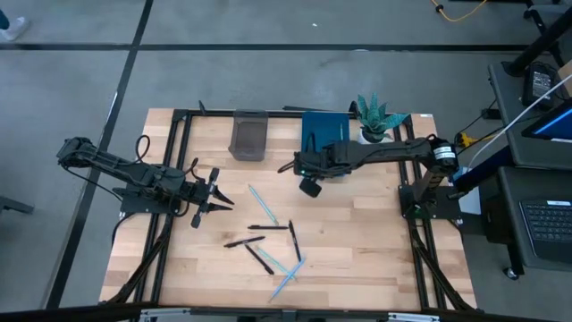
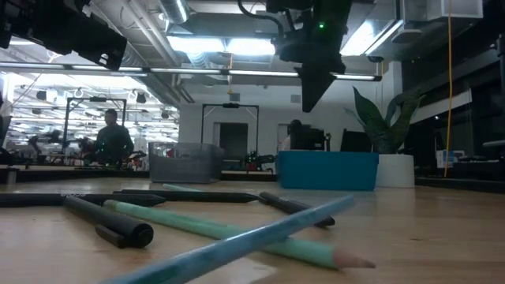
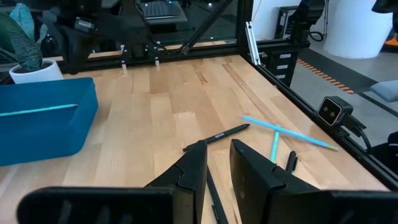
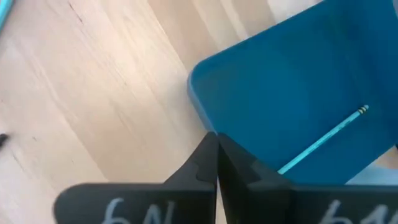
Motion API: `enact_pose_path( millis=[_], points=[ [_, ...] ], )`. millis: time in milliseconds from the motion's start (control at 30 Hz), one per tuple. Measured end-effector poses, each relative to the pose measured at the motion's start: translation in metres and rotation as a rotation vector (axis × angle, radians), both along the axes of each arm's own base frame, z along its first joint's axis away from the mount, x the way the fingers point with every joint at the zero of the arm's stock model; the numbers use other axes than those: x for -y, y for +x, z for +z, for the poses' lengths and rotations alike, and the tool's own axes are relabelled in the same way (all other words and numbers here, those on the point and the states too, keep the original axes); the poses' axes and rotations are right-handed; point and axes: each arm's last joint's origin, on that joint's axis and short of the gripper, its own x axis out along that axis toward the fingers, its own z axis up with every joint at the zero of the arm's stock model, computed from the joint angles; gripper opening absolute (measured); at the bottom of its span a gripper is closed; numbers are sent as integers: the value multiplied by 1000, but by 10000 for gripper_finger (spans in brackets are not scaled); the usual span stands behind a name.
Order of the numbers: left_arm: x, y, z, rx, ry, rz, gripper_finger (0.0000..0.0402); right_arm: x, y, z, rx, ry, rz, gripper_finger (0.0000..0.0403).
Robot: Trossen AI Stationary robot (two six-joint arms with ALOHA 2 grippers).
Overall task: Sort pens & pencils
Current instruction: Put the blue pencil into the blue bin
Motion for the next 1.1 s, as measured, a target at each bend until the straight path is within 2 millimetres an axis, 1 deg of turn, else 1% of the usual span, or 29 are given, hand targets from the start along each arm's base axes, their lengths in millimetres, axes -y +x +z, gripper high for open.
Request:
enact_pose_path(
  millis=[100,233,333,467,567,700,867,1000,1100],
  points=[
    [0,0,0,0,0,0,64,-9,1,0,-10,27,64,5],
    [0,0,0,0,0,0,64,-29,5,0,24,103,198,5],
    [0,0,0,0,0,0,64,-43,8,1,44,105,276,5],
    [0,0,0,-1,0,0,64,-54,7,1,41,102,324,5],
    [0,0,0,-2,0,0,64,-61,7,2,53,147,352,5],
    [0,0,0,-3,-1,0,64,-74,14,5,139,230,443,6],
    [0,0,0,-4,-9,2,64,-92,19,9,217,229,559,21],
    [0,0,0,-8,-25,6,64,-106,20,4,204,209,644,36],
    [0,0,0,-9,-25,7,64,-114,22,-4,189,210,670,43]
  ],
)
